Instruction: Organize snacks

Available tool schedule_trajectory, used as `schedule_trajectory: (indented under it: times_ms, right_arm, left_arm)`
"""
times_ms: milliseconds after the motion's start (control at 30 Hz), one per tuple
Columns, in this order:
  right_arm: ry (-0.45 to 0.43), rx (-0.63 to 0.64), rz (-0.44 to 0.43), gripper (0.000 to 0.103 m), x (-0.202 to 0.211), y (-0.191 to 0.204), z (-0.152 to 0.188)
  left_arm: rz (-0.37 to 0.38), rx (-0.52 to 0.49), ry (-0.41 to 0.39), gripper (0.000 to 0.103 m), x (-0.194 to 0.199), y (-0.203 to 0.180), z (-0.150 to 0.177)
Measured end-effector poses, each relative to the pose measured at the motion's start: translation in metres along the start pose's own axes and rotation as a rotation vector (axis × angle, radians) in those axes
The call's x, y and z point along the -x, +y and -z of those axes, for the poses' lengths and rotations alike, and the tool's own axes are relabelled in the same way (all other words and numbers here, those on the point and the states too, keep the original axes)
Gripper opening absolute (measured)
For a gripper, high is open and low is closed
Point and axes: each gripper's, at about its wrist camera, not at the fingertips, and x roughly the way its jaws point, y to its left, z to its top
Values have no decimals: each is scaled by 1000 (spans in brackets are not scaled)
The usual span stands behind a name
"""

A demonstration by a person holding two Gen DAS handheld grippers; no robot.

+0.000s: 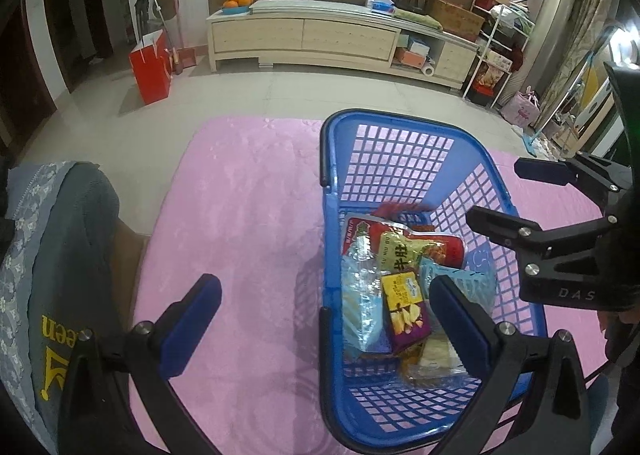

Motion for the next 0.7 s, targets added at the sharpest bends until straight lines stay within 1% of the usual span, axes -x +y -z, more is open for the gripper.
schedule_trajectory:
  times_ms: [100, 300, 467, 600, 700]
  right_arm:
    - [-11, -15, -9, 85, 12, -3, 8]
    - [-46, -55, -5, 85, 42, -8, 23]
    - [-71, -90, 12, 85, 69, -16, 43]
    - [-116, -109, 31, 85, 101, -17, 67]
    - [-167, -117, 64, 86, 127, -15, 86]
  left_arm:
    - [10, -8, -10, 103, 6, -6, 1]
    - [14, -48, -62, 103, 29, -25, 5]
    - [35, -65, -97, 103, 51, -41, 11]
    - [54, -68, -128, 103, 67, -52, 21]
    - [56, -91, -185, 103, 87, -67, 34]
